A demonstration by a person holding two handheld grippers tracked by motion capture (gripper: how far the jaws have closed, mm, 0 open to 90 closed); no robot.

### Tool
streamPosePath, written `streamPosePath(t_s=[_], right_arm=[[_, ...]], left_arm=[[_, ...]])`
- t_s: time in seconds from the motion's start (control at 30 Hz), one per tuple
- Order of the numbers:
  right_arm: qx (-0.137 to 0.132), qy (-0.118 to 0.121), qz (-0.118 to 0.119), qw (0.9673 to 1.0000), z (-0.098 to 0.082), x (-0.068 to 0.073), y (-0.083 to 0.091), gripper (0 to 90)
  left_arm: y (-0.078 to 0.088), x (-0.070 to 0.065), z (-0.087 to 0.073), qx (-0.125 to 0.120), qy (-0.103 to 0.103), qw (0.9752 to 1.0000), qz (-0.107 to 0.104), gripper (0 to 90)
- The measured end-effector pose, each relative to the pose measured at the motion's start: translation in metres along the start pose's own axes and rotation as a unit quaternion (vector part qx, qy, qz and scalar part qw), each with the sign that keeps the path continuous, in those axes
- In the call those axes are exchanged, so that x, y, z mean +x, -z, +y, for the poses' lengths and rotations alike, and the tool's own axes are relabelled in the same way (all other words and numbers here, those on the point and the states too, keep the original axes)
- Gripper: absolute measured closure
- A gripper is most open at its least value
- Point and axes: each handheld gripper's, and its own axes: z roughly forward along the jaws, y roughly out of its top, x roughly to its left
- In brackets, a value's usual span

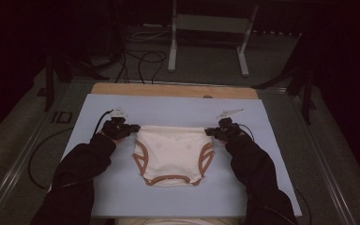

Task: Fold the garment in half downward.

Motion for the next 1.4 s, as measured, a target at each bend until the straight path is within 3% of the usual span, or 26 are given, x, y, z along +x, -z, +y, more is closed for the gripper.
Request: streamPosePath(t_s=[0.27, 0.73, 1.23, 1.4], right_arm=[[0.005, -0.008, -0.007, 0.9999, 0.004, -0.009, -0.007, 88.4], [0.001, -0.016, -0.024, 0.9996, 0.017, -0.020, -0.009, 88.3], [0.016, -0.018, -0.036, 0.9991, 0.022, -0.031, -0.022, 88.3], [0.024, -0.022, -0.037, 0.9988, 0.021, -0.033, -0.029, 88.2]], left_arm=[[-0.009, 0.003, 0.006, -0.011, -0.008, 0.9999, 0.008, 87.9], [-0.015, 0.014, 0.017, -0.019, 0.005, 0.9997, 0.012, 87.9], [-0.030, 0.021, 0.019, -0.004, 0.014, 0.9997, 0.018, 87.9], [-0.032, 0.022, 0.017, 0.002, 0.019, 0.9998, 0.010, 87.8]])
